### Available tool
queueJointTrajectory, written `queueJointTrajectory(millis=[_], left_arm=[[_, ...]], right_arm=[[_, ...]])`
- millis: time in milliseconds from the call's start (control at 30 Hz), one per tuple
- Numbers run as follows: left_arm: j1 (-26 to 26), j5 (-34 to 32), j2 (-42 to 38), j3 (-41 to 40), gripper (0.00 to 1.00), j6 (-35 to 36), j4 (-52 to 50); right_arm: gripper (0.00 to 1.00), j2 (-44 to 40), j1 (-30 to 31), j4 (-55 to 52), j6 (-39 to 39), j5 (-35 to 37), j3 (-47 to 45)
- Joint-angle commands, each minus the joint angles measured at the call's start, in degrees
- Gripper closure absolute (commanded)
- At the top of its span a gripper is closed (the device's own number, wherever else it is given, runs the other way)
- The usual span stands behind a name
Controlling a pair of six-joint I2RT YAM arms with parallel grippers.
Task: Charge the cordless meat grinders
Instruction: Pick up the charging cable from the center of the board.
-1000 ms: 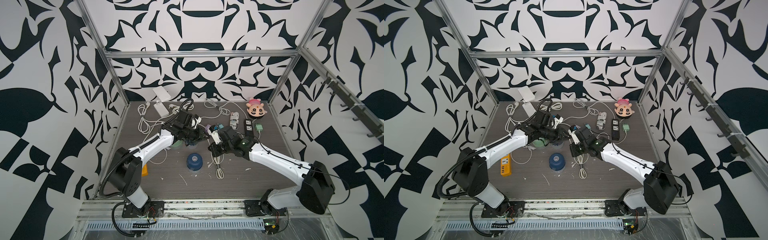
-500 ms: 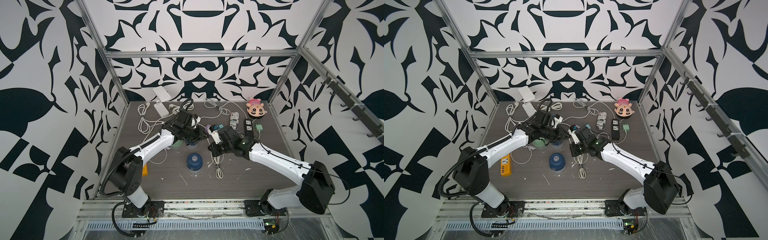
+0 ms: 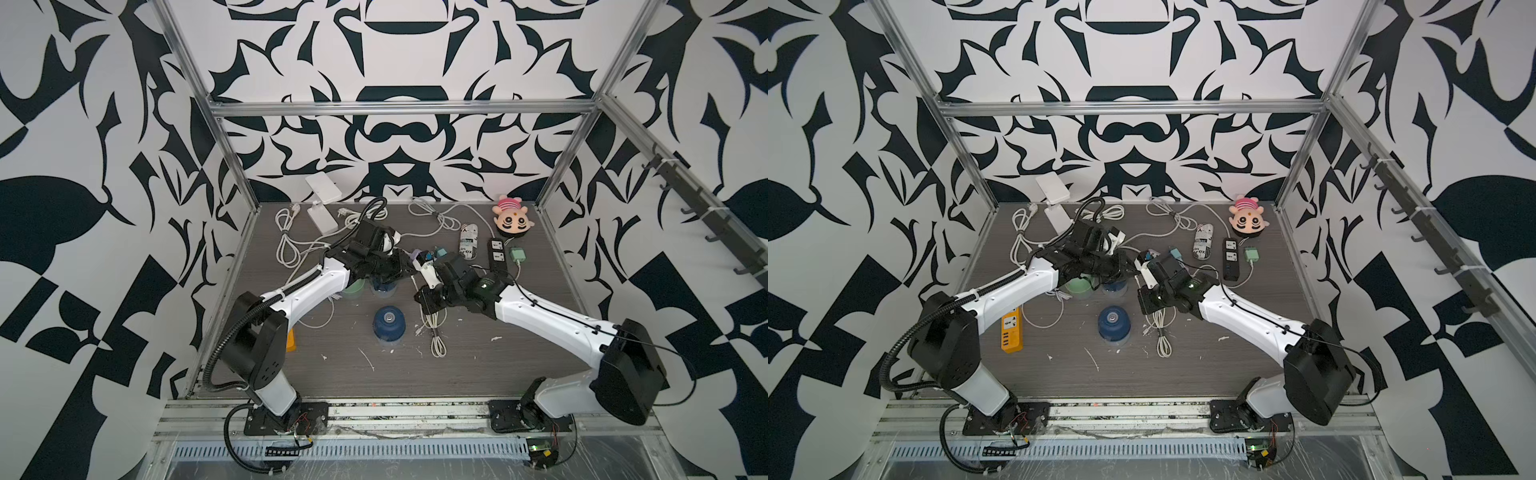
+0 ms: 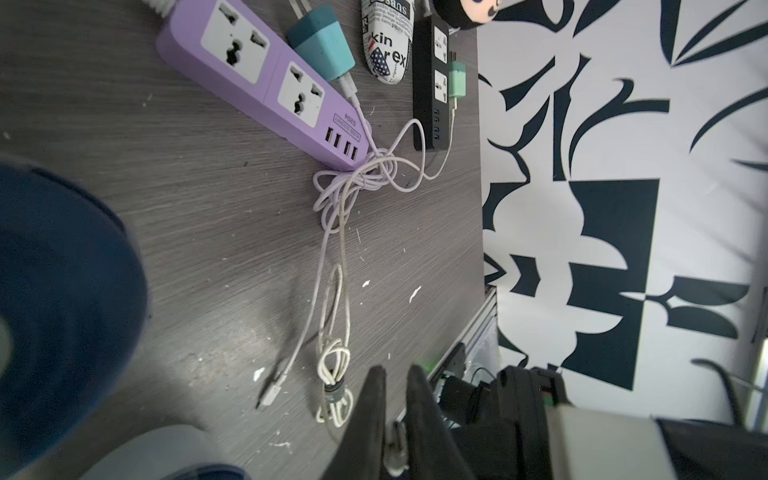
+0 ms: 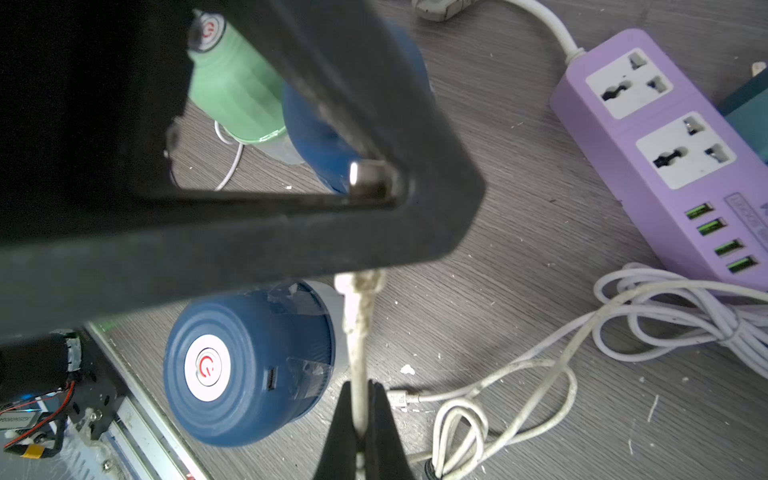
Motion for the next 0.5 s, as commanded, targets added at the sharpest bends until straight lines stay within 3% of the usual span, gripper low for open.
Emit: queueJointTrajectory(millis=[0, 67, 133, 333, 467], left_arm=[[-0.03, -0.28, 0.81, 1.77, 0.93, 0.14, 0.29], [-0.07, 0.07, 0.86, 1.77, 1.00, 0.27, 0.30], [-0.03, 0.23, 0.86, 1.61, 1.00, 0.39, 0.37], [-0.03, 2.56, -0.89, -0.95, 1.00, 2.13, 3.34], [0.06, 3.23, -1.69, -1.82, 1.00, 3.28, 4.45]], right_arm=[[1.00, -1.03, 0.37, 0.73, 0.16, -0.08, 2.14], [1.00, -1.23, 0.37, 0.82, 0.32, 0.04, 2.12], [1.00, -1.46, 0.37, 0.61, 0.42, 0.55, 2.39], [0.61, -3.94, 0.26, -0.09, 0.46, 5.32, 2.19], [0.52, -6.56, 0.28, -2.00, 5.83, 13.01, 2.84]])
